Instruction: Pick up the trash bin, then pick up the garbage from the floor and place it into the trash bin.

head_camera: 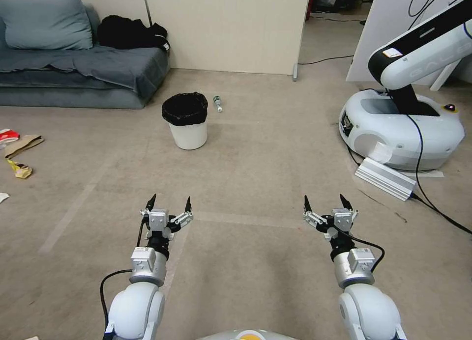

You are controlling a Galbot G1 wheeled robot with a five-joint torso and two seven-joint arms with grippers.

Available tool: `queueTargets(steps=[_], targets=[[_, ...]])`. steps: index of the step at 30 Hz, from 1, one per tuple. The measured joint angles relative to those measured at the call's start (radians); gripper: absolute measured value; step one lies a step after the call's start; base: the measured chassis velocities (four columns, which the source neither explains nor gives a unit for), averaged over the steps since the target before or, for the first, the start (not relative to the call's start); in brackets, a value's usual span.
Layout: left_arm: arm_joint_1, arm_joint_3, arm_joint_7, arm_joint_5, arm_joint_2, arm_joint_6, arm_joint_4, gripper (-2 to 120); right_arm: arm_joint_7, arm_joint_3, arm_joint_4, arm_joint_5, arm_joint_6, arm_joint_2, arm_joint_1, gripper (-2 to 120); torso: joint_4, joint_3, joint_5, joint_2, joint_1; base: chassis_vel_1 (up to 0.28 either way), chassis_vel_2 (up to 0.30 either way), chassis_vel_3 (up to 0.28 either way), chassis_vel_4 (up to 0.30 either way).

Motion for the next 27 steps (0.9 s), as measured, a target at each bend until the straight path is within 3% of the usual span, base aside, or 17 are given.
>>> queueTargets(steps=[12,22,27], targets=[[0.002,-0.001,-0.001,0.000,0.000,0.006,-0.009,100,0.000,0.000,0.006,-0.001,0.000,0.002,-0.006,100,0.0000,0.000,0.0000,0.000,0.000,0.000,0.000,0.000,0.000],[0.051,-0.029,-0.040,0.017,-0.014,0.158,-0.182,100,-0.004,0.003,0.180,-0.031,-0.016,0.054,-0.132,100,0.0000,0.000,-0.0001,0.000,0.000,0.000,0.000,0.000,0.000],[0.094,-0.054,-0.076,0.032,-0.027,0.294,-0.317,100,-0.011,0.007,0.319,-0.054,-0.025,0.100,-0.231,100,-0.0001,0.000,-0.0001,0.000,0.000,0.000,0.000,0.000,0.000]])
